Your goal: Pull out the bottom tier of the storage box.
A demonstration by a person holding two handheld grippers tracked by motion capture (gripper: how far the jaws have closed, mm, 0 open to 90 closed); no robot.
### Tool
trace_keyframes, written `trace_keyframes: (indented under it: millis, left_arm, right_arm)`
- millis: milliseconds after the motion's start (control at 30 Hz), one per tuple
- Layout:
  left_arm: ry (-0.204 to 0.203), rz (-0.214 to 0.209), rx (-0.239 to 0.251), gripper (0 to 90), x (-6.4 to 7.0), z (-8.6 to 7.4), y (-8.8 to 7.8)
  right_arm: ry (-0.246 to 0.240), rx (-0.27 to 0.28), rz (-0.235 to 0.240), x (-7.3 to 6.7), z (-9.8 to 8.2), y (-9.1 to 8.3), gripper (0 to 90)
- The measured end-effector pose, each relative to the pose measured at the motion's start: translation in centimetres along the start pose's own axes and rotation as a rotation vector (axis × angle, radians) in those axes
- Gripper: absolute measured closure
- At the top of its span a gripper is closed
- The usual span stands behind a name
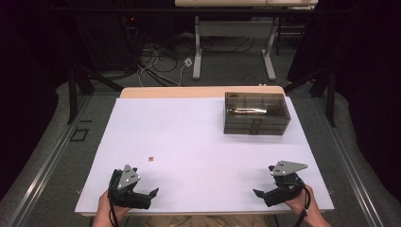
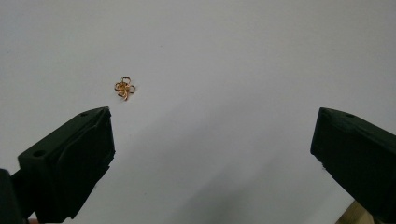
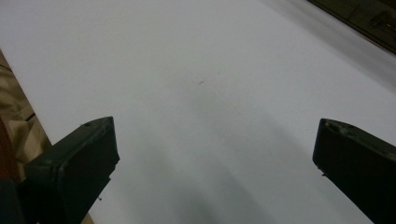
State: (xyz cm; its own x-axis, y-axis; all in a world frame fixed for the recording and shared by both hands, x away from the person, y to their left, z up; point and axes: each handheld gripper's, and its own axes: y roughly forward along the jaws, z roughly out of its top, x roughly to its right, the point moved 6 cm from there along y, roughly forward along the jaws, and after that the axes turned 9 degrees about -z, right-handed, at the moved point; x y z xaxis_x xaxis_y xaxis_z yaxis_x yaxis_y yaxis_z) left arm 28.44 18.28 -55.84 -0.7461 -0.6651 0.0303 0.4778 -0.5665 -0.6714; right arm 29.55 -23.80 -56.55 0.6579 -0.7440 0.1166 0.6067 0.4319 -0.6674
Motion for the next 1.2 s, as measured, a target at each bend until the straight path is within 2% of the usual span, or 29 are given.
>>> trace_keyframes:
  millis: [267,400,933,1200]
  left_arm:
    - [-0.008,0.002,-0.005,0.0,0.0,-0.2,0.1]
    - [0.002,0.004,-0.001,0.0,0.0,0.0,0.0]
    - [0.010,0.000,-0.023,0.0,-0.1,-0.2,0.4]
    - [0.007,-0.006,-0.024,0.0,-0.1,-0.2,0.5]
  right_arm:
    - [0.015,-0.004,0.006,0.2,0.6,0.8,0.0]
    - [0.019,-0.023,0.003,0.4,0.9,1.3,0.0]
    - [0.041,-0.063,-0.010,1.8,2.2,3.5,0.0]
    - [0.095,-0.088,-0.030,3.1,2.5,4.7,0.0]
